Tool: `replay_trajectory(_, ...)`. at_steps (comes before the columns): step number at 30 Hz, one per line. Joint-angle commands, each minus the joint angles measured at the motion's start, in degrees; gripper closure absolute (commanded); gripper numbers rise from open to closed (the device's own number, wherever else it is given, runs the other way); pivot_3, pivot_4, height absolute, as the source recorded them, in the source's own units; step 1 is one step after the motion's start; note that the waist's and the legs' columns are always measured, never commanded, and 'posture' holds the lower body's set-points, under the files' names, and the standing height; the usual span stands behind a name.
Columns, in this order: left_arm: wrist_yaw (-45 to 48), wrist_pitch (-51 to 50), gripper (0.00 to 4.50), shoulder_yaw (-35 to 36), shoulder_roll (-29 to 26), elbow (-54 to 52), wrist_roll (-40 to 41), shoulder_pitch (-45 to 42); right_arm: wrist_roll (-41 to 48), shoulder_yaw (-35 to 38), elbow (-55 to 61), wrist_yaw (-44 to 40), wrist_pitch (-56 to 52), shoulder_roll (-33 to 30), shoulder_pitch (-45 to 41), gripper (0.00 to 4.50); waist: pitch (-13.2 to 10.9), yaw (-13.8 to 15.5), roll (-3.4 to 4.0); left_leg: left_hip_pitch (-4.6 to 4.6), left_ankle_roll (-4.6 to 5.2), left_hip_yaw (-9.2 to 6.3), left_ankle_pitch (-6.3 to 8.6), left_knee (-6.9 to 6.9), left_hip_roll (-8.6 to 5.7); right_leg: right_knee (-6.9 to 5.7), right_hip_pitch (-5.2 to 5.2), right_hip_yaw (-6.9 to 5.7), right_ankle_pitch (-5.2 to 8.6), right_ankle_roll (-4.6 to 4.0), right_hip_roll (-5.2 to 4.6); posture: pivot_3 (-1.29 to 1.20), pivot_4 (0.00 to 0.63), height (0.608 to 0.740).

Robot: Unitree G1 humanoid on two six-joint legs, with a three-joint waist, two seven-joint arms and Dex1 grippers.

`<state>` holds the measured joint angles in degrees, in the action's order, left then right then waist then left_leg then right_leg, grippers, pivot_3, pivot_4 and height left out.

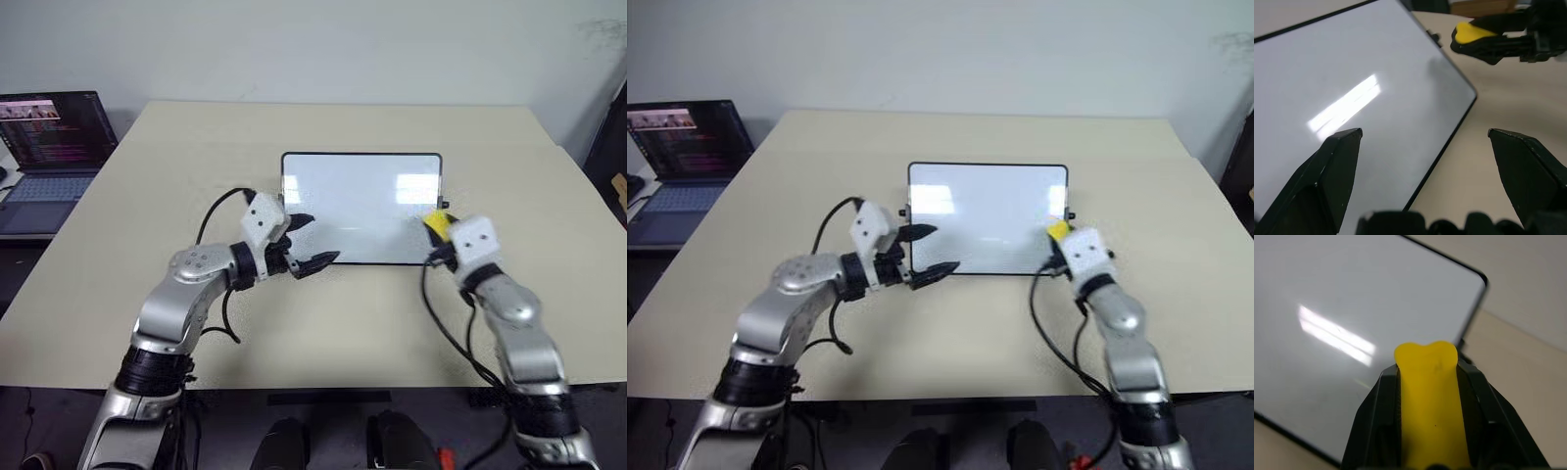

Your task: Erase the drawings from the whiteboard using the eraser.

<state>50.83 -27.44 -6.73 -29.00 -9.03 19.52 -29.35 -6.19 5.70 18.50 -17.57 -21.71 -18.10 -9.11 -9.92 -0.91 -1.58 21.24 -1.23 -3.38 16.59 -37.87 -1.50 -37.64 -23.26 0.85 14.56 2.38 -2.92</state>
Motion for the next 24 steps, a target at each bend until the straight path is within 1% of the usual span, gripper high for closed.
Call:
replay_trajectory(1,8.23,3.47,0.0,-4.49,1.47,1.81,1.52,-4.12,3.58,6.51,6.28,0.92,-6.78,-0.27,3.17,3.31,0.0,-0.17,0.01,-0.01,0.0,0.03,0.0,0.0,0.0,-0.02,0.0,0.01,0.0,0.0,0.01,0.0,0.15,0.74)
replay_trajectory(3,12.78,4.04,0.0,-7.24,2.32,2.99,1.97,-6.31,5.35,7.69,5.96,0.94,-10.57,0.2,3.75,3.31,0.0,-0.59,0.01,-0.04,0.01,0.07,0.0,-0.01,0.0,-0.04,0.01,0.04,0.0,0.0,0.18,0.0,0.15,0.74)
replay_trajectory(7,17.38,5.32,0.0,-10.02,3.49,4.45,1.54,-8.49,8.33,8.41,3.83,1.62,-14.49,1.68,1.62,3.31,-0.02,-1.26,0.04,-0.19,0.03,0.24,0.01,0.01,0.14,-0.14,0.02,0.22,0.01,-0.01,0.34,0.0,0.15,0.74)
replay_trajectory(10,18.78,6.81,0.0,-11.52,4.98,6.68,0.32,-10.29,10.72,9.32,1.03,2.36,-16.51,2.55,-0.72,3.31,-0.03,-1.1,0.06,-0.21,0.03,0.22,0.0,-0.01,0.18,-0.19,0.02,0.23,0.01,-0.02,0.41,0.0,0.15,0.74)
replay_trajectory(14,18.61,8.99,0.0,-12.42,6.42,9.11,-1.75,-11.77,11.74,9.48,-2.4,2.61,-16.63,1.78,-2.0,3.31,-0.03,-0.76,0.06,-0.18,0.05,0.22,0.01,-0.05,0.13,-0.15,0.04,0.21,0.01,-0.01,0.39,0.0,0.15,0.74)
replay_trajectory(18,17.91,9.49,0.0,-12.23,7.1,9.34,-2.8,-11.77,12.34,9.86,-4.9,3.65,-16.22,1.04,-2.98,3.31,-0.04,-0.76,0.07,-0.14,0.07,0.21,0.03,-0.03,0.13,-0.1,0.04,0.21,0.02,0.0,0.38,0.0,0.15,0.74)
replay_trajectory(20,17.62,9.26,0.0,-11.87,7.01,8.59,-2.91,-11.1,12.64,10.37,-6.11,4.37,-15.79,0.76,-3.46,2.57,-0.04,-0.79,0.07,-0.13,0.08,0.2,0.03,-0.03,0.13,-0.09,0.03,0.2,0.02,0.0,0.37,0.0,0.15,0.74)
replay_trajectory(21,17.51,9.18,0.0,-11.77,6.88,8.2,-2.97,-10.75,13.01,10.63,-6.48,4.36,-15.66,0.69,-3.6,2.32,-0.04,-0.84,0.07,-0.13,0.08,0.2,0.03,-0.03,0.13,-0.1,0.03,0.2,0.02,0.01,0.37,0.0,0.15,0.74)
replay_trajectory(24,16.3,8.97,0.0,-10.77,5.87,7.14,-3.13,-9.36,13.85,10.49,-6.65,3.81,-14.89,0.34,-4.09,1.33,-0.03,-0.92,0.08,-0.14,0.08,0.19,0.03,-0.03,0.14,-0.11,0.03,0.2,0.02,0.0,0.37,0.0,0.15,0.74)
